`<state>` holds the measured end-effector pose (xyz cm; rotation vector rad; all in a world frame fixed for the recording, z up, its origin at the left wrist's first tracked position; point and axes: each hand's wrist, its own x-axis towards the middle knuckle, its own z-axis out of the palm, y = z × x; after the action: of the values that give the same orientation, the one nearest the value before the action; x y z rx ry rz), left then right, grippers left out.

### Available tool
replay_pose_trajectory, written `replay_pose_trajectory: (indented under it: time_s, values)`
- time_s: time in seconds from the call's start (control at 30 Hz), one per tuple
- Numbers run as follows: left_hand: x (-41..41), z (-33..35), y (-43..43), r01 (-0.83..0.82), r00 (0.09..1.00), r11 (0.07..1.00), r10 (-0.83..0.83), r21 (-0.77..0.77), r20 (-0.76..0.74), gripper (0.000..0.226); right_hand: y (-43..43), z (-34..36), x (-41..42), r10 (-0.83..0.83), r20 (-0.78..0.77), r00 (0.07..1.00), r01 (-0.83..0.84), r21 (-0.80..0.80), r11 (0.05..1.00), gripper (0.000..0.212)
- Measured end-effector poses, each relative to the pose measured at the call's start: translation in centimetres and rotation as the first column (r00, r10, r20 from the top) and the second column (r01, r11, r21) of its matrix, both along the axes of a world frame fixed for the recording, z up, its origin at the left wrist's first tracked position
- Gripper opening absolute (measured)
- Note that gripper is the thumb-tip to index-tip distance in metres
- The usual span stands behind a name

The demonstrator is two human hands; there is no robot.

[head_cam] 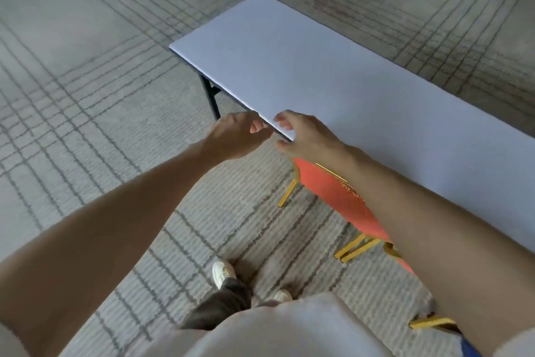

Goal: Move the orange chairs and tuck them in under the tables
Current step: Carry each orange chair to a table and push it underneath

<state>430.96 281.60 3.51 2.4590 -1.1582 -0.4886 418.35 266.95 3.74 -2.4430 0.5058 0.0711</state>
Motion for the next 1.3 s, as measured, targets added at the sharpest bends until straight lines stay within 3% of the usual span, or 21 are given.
replay_pose_trajectory:
  time_s: [0.2,0.33,0.5,0.67,0.83,1.13,1.3]
  values:
    - [9.9,4.1,15.5,-0.343,0.935,0.935,0.349,-0.091,0.069,0.056,11.4,3.5,14.5,0.33,0.081,0.94,-0.325,-0.068,0.943,0.062]
    - [15.6,6.9,27.2,-0.554,0.816,0.816,0.571,-0.166,0.087,0.069,21.7,5.8,24.0,0.491,0.153,0.858,-0.482,-0.093,0.871,0.063]
    - [24.6,10.2,46.2,-0.738,0.62,0.622,0.778,-0.261,0.099,0.065,39.6,8.9,37.6,0.628,0.267,0.731,-0.622,-0.118,0.774,0.064]
    - [31.5,13.5,62.7,-0.838,0.437,0.442,0.895,-0.319,0.09,0.054,55.3,12.1,48.3,0.721,0.296,0.627,-0.719,-0.139,0.681,0.065]
    - [37.0,15.6,74.6,-0.889,0.311,0.323,0.946,-0.325,0.088,0.055,67.2,14.2,56.9,0.787,0.314,0.531,-0.793,-0.142,0.593,0.064]
    - [53.5,16.1,88.4,-0.931,0.163,0.176,0.984,-0.319,0.069,0.053,81.6,14.0,76.2,0.823,0.384,0.42,-0.841,-0.176,0.511,0.063]
    - [66.2,16.5,95.0,-0.944,0.066,0.081,0.996,-0.32,0.057,0.053,89.7,14.5,91.0,0.852,0.364,0.376,-0.867,-0.186,0.462,0.062]
